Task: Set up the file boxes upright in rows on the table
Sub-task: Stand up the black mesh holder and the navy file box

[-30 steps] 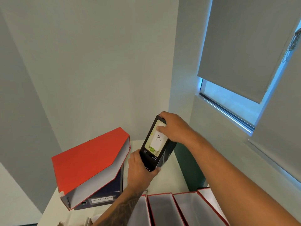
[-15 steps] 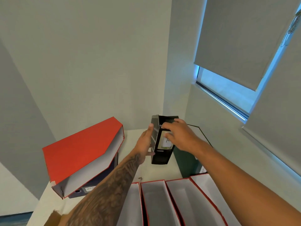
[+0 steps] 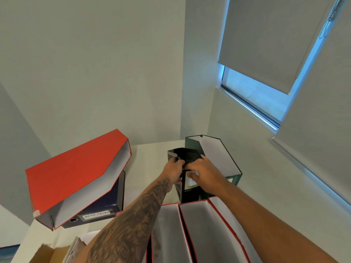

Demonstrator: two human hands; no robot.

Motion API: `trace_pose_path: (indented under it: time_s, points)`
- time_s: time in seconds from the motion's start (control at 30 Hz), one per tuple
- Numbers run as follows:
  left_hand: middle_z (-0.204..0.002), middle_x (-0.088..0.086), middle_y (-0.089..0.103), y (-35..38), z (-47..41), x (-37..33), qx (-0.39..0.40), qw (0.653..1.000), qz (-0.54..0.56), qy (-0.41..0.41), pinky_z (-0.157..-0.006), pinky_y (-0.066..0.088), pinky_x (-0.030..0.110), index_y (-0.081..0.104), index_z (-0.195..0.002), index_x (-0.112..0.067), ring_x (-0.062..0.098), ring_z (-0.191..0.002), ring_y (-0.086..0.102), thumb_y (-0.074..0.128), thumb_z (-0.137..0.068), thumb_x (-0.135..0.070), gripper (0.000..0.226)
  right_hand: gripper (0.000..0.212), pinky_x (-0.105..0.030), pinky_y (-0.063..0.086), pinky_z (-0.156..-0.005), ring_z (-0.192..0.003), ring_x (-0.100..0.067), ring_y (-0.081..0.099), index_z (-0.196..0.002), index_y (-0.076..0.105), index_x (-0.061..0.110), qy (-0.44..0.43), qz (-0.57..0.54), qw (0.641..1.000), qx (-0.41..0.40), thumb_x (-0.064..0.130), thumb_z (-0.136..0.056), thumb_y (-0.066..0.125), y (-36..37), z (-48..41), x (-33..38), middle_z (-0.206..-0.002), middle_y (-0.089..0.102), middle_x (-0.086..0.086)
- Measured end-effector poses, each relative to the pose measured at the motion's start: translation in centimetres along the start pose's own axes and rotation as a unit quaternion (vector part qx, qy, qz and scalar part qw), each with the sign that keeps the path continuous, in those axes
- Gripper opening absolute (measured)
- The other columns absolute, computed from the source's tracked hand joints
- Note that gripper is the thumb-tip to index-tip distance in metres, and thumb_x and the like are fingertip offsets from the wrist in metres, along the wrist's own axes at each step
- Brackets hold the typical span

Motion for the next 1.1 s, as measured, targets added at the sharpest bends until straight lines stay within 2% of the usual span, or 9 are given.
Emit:
trace_pose_path:
  time_s: [0.13, 0.23, 0.3, 0.4, 0.5, 0.6, 0.77, 0.9, 1.1]
  points:
    - [-0.104, 0.005, 0.067, 0.5, -0.2, 1.3, -0.016, 1.0, -0.019, -0.002, -0.057, 0.052, 0.03, 0.051, -0.121, -0.021, 0.017, -0.082, 0.066, 0.037, -0.105, -0.018, 0.021, 0.022, -0.011, 0.044, -0.092, -0.107, -0.008, 0.06, -0.12, 0.07, 0.025, 0.009, -0.039, 0.999, -0.019, 0.029, -0.1, 0.062, -0.1, 1.8, -1.3, -0.118, 0.068, 0.005]
    - [-0.108, 0.005, 0.067, 0.7, -0.3, 1.8, -0.017, 0.999, -0.027, -0.001, -0.055, 0.049, 0.028, 0.049, -0.124, -0.021, 0.014, -0.081, 0.063, 0.036, -0.106, -0.018, 0.022, 0.031, -0.024, 0.044, -0.1, -0.116, -0.004, 0.05, -0.127, 0.063, 0.023, 0.062, -0.06, 0.989, -0.124, 0.036, -0.099, 0.062, -2.8, 3.2, -4.1, -0.124, 0.059, 0.011]
    - [-0.105, 0.002, 0.065, 0.9, -0.4, 1.9, -0.019, 1.0, -0.02, -0.005, -0.057, 0.048, 0.028, 0.047, -0.124, -0.023, 0.013, -0.082, 0.061, 0.037, -0.107, -0.019, 0.021, 0.04, -0.036, 0.046, -0.105, -0.127, -0.014, 0.048, -0.137, 0.055, 0.02, 0.155, -0.053, 0.971, -0.172, 0.034, -0.099, 0.061, -4.2, 4.1, -8.0, -0.135, 0.055, 0.005]
    - [-0.101, -0.002, 0.064, 1.3, -0.6, 2.1, -0.023, 1.0, -0.019, -0.001, -0.058, 0.048, 0.029, 0.047, -0.126, -0.023, 0.014, -0.082, 0.062, 0.038, -0.107, -0.022, 0.02, 0.057, -0.047, 0.049, -0.101, -0.13, -0.032, 0.047, -0.149, 0.037, 0.016, 0.321, -0.035, 0.94, -0.108, 0.025, -0.098, 0.06, -4.0, 5.6, -13.5, -0.147, 0.046, -0.008]
    - [-0.101, -0.003, 0.063, 1.6, -0.8, 2.3, -0.025, 1.0, -0.018, 0.004, -0.059, 0.048, 0.03, 0.047, -0.126, -0.023, 0.013, -0.083, 0.061, 0.039, -0.108, -0.023, 0.02, 0.056, -0.029, 0.053, -0.073, -0.107, -0.028, 0.056, -0.154, 0.027, 0.014, 0.404, -0.139, 0.904, -0.03, 0.022, -0.104, 0.051, -1.5, 6.8, -15.5, -0.144, 0.049, -0.015]
    - [-0.099, -0.005, 0.061, 2.0, -1.0, 2.4, -0.029, 0.999, -0.018, 0.006, -0.065, 0.05, 0.031, 0.046, -0.121, -0.025, 0.012, -0.082, 0.059, 0.039, -0.108, -0.023, 0.015, 0.051, -0.031, 0.047, -0.074, -0.095, -0.024, 0.054, -0.154, 0.028, 0.015, 0.403, -0.172, 0.898, -0.029, 0.021, -0.106, 0.043, -0.3, 6.7, -16.1, -0.139, 0.055, -0.017]
    - [-0.111, 0.002, 0.063, 2.6, -1.1, 2.5, -0.026, 1.0, -0.015, 0.008, -0.079, 0.051, 0.039, 0.047, -0.12, -0.027, 0.017, -0.091, 0.061, 0.039, -0.108, -0.026, 0.015, 0.048, -0.035, 0.051, -0.079, -0.103, -0.028, 0.058, -0.15, 0.03, 0.018, 0.394, -0.168, 0.903, -0.032, 0.025, -0.105, 0.044, 0.7, 6.9, -16.3, -0.139, 0.054, -0.015]
    - [-0.105, -0.003, 0.061, 2.9, -1.2, 2.6, -0.021, 1.0, -0.017, 0.013, -0.085, 0.051, 0.041, 0.045, -0.12, -0.028, 0.018, -0.094, 0.058, 0.038, -0.108, -0.028, 0.014, 0.048, -0.035, 0.053, -0.078, -0.101, -0.027, 0.058, -0.15, 0.028, 0.019, 0.394, -0.166, 0.904, -0.024, 0.025, -0.105, 0.042, 1.1, 6.9, -16.6, -0.137, 0.053, -0.015]
    - [-0.128, 0.003, 0.057, 3.2, -0.9, 2.3, 0.003, 0.999, -0.043, 0.015, -0.101, 0.048, 0.046, 0.041, -0.145, -0.018, 0.024, -0.114, 0.055, 0.033, -0.109, -0.034, 0.041, 0.049, -0.048, 0.056, -0.094, -0.111, -0.033, 0.06, -0.149, 0.028, 0.02, 0.396, -0.143, 0.907, -0.018, 0.032, -0.104, 0.042, 1.3, 6.9, -17.2, -0.139, 0.05, -0.014]
Point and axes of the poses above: each hand's wrist, its own z-axis away from the middle knuckle, its own y-axis out of the palm, x = y × z, the point moved 7 cm from there along -z, towards the middle knuckle
